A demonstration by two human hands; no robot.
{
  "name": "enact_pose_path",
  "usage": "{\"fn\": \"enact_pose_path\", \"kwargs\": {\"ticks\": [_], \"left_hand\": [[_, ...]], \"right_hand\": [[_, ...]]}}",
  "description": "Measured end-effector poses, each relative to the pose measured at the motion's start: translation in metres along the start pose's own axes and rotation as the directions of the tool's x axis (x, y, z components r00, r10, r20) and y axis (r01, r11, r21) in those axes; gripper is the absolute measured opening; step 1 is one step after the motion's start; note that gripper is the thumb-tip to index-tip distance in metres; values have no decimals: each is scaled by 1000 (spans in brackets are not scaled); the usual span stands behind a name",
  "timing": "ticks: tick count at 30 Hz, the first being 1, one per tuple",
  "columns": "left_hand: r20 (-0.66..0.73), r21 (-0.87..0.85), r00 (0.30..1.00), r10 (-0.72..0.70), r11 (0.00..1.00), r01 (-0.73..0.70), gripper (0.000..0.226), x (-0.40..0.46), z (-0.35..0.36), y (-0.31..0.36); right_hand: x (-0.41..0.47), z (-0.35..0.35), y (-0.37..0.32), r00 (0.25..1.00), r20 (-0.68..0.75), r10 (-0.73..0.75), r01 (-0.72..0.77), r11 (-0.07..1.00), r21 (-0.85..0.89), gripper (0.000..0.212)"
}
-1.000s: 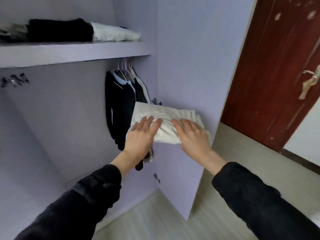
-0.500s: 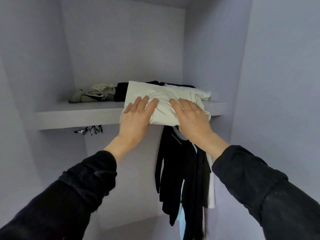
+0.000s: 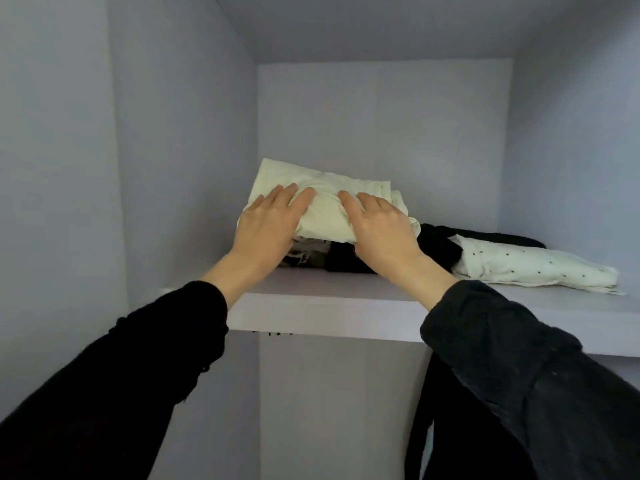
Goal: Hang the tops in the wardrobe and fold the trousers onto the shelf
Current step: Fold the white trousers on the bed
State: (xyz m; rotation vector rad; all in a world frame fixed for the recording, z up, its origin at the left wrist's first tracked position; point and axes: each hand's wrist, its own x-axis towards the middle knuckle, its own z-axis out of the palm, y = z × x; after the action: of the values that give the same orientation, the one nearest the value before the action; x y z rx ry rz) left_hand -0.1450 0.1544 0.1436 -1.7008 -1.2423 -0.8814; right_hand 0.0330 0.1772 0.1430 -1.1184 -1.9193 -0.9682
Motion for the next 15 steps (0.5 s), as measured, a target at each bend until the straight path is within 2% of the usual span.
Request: {"fn": "enact_pose_path", "kwargs": {"ticks": [8, 15], "left_hand": [[85, 115, 993, -87, 990, 76, 68, 46, 50, -40], [104, 128, 992, -68, 990, 55, 67, 90, 116, -69]], "right_hand": [[72, 53, 17, 992, 89, -89, 88, 996, 12, 66], [125, 115, 40, 986, 148, -77, 84, 996, -38, 65]]}}
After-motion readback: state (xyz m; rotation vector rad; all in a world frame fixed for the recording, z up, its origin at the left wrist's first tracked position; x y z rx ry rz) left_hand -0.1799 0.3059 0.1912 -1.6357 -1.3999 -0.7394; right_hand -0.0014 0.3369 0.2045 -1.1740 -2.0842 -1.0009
